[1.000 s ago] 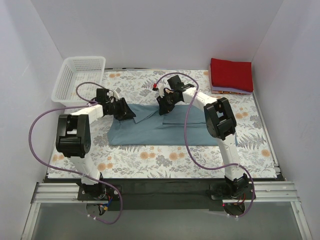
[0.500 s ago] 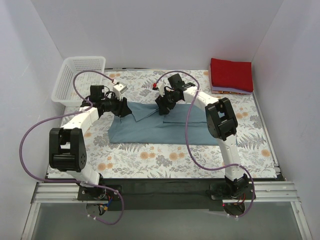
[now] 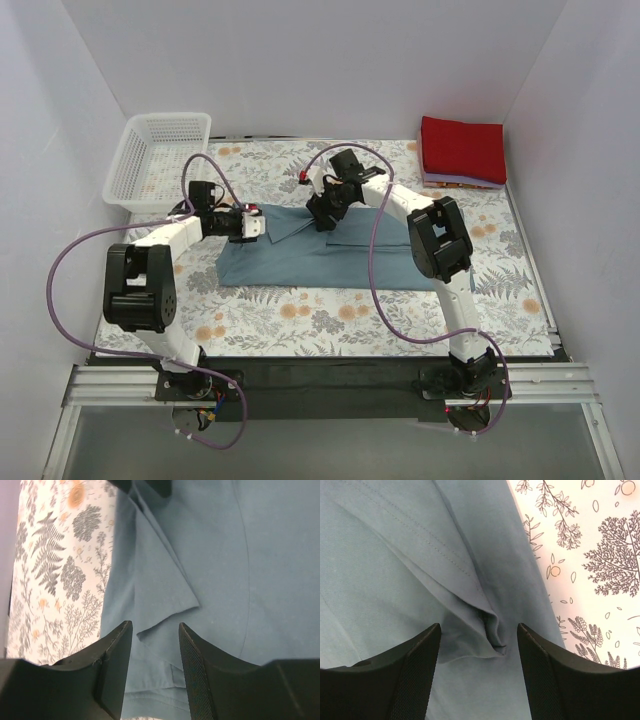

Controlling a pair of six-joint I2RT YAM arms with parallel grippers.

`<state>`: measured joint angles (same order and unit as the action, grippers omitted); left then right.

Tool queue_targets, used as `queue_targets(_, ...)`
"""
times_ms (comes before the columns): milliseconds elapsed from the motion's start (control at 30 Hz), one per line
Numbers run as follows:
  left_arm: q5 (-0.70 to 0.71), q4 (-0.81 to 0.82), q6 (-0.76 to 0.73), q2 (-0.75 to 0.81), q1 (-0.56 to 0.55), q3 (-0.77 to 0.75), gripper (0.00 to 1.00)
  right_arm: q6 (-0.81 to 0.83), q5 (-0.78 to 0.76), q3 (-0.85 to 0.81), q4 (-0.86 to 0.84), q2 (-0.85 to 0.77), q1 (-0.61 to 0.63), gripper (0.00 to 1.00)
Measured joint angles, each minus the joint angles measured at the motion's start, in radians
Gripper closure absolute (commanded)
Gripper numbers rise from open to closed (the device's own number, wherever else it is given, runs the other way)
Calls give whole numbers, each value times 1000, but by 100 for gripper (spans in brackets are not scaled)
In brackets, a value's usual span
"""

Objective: Fold and stack the t-shirts
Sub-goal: Fold the tshirt

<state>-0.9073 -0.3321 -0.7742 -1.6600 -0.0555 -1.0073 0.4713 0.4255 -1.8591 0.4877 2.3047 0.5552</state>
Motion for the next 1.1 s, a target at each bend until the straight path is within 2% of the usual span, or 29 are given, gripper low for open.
queue_targets(167, 2, -16, -214, -50, -18, 6, 59, 5, -13, -13, 4, 0, 8, 31)
queue_targets(300, 10, -14, -317, -85, -35, 7, 58, 8, -26, -17, 4, 0, 8, 31)
queue_targets(567, 48, 4, -426, -139, -59, 13, 57, 19, -35, -38, 6, 0, 8, 38)
queue_targets(800, 80, 15, -472, -163, -60, 12, 58, 31, -38, -45, 7, 0, 8, 48)
queue_targets(900, 85, 24, -480, -172, -60, 12, 61, 31, -39, -45, 7, 0, 8, 50)
queue_targets(1100, 81, 56, -478, -175, -65, 12, 76, 31, -47, -50, 8, 9, 8, 53)
